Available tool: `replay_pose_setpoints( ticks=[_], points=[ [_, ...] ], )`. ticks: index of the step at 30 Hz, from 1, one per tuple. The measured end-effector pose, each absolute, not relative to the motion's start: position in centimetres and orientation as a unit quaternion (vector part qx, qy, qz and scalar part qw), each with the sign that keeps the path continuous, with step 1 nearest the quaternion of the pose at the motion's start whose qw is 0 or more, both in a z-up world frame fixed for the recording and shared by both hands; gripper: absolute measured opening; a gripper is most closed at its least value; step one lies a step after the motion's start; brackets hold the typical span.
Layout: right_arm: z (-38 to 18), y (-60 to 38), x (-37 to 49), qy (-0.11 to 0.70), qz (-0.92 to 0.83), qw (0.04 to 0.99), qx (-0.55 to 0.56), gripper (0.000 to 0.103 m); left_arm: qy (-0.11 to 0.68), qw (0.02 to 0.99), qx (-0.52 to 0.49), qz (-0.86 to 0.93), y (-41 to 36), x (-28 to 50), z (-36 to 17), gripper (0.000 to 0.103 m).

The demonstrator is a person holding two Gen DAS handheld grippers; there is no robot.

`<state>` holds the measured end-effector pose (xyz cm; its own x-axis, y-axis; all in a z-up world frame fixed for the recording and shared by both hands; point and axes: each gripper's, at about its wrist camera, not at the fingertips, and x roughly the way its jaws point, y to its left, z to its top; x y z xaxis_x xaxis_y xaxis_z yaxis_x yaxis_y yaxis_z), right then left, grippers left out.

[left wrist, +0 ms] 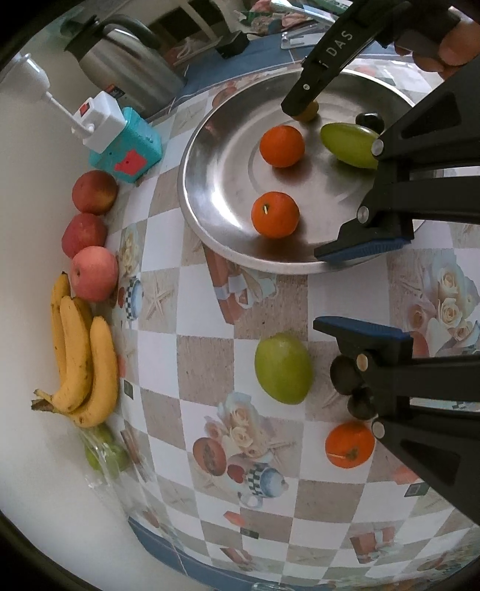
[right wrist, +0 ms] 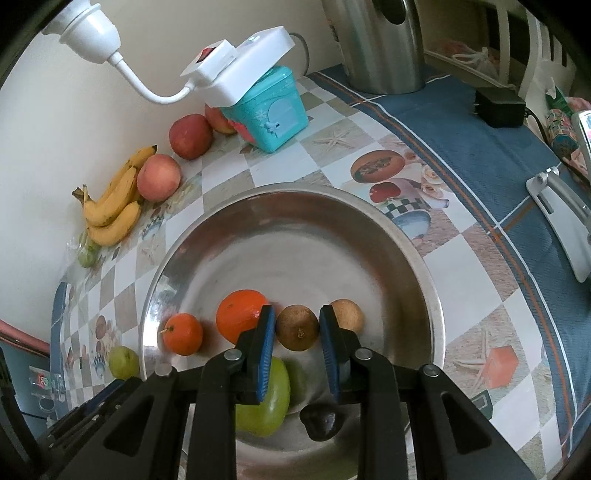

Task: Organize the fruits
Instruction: 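Open both grippers to drop the mango and the brown fruit into the plate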

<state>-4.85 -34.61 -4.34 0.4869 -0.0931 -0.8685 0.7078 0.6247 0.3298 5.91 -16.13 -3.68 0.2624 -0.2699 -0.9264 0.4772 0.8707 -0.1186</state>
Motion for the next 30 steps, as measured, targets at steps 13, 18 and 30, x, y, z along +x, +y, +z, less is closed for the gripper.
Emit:
replay_pose_setpoints(
  ticks=[13, 18, 30],
  points=[
    [-3.3, -34.6, -5.0, 0.430, -0.258, 0.790, 0.352, 0.037, 0.560, 0.790, 0.088, -0.234, -15.8, 6.2, -3.4, 0.034],
    [-2.5, -34.5, -5.1, 0.424, -0.257, 0.796, 0.347, 0.037, 0.560, 0.792, 0.082, -0.230, -15.3, 6.4, -3.2, 0.034],
    [-2.1, -33.3, -4.1, 0.439, -0.247, 0.799, 0.329, 0.037, 0.580, 0.792, 0.029, -0.192, -11.8, 8.9, -3.5, 0.034]
  ],
)
